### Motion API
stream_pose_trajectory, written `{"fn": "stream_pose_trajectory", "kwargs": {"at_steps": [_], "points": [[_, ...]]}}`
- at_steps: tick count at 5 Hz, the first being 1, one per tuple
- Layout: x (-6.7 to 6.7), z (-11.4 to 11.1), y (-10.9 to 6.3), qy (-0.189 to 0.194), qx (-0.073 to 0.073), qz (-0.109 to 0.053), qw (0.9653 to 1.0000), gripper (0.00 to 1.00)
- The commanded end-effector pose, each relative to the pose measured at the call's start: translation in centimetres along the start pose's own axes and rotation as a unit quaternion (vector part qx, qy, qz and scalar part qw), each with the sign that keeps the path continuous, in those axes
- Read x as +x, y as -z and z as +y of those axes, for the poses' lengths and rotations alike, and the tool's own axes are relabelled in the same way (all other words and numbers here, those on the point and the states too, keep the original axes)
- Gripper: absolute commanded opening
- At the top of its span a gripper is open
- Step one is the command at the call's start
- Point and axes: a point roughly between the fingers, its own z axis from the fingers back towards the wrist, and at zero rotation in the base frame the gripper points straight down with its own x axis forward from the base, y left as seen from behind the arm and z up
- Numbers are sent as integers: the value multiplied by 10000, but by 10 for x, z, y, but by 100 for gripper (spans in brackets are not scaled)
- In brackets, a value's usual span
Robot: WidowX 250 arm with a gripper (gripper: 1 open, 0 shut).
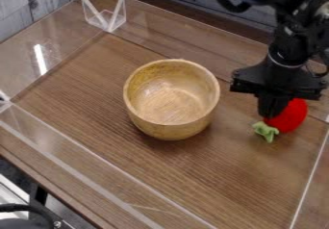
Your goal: Move the red fruit to the right side of the table
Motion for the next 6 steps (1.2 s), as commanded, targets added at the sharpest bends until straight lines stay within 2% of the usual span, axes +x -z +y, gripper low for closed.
{"fn": "stream_pose_trajectory", "kwargs": {"at_steps": [1,2,3,4,5,6], "points": [[5,-6,-32,58,-332,-224,9992,0],[3,-4,-48,168,-473,-248,9984,0],[-2,7,-50,399,-556,-220,9974,0],[-3,17,-52,547,-616,-216,9964,0],[-4,22,-62,699,-663,-210,9951,0],[-5,23,-63,900,-685,-178,9934,0]]}}
